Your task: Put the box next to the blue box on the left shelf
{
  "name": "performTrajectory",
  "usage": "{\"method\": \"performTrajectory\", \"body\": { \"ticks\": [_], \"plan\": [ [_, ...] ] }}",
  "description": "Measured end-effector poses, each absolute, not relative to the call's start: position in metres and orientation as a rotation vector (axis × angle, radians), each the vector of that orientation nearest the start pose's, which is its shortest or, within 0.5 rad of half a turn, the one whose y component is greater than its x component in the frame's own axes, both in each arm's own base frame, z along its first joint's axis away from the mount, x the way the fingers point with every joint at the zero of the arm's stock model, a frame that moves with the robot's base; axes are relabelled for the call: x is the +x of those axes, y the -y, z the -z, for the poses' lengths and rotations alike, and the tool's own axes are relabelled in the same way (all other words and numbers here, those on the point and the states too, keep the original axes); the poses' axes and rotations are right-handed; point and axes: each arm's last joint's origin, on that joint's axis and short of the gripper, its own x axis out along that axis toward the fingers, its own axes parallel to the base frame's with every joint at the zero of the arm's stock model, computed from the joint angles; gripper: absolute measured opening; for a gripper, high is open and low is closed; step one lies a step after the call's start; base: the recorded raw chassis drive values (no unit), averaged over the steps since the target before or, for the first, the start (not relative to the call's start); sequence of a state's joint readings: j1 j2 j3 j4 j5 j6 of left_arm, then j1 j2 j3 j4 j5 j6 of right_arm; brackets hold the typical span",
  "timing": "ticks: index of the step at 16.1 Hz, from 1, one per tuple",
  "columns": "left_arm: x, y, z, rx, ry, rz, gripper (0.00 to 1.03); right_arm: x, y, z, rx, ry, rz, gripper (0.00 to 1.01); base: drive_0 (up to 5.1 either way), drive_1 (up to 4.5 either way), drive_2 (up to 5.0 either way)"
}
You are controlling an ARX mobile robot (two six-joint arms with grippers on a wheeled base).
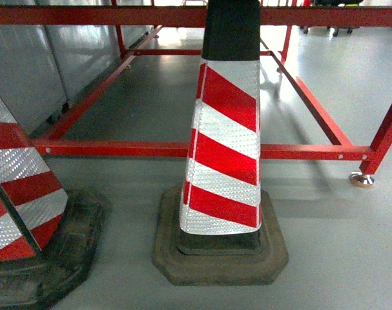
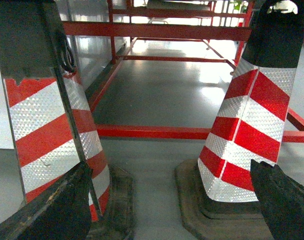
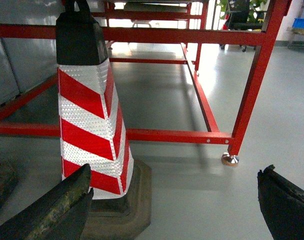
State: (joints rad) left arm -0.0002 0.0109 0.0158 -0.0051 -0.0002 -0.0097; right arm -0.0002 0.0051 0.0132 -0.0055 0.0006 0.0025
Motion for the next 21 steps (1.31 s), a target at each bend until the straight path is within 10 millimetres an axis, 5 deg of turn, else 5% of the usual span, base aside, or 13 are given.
{"method": "performTrajectory", "body": {
  "ticks": [21],
  "plan": [
    [0.0974, 0.0, -0.1675, 0.001, -0.001, 0.0, 0.98, 0.0972, 0.0, -0.167, 0.002, 0.002, 0.0, 0.98, 0.0, 0.0, 0.0]
  ]
}}
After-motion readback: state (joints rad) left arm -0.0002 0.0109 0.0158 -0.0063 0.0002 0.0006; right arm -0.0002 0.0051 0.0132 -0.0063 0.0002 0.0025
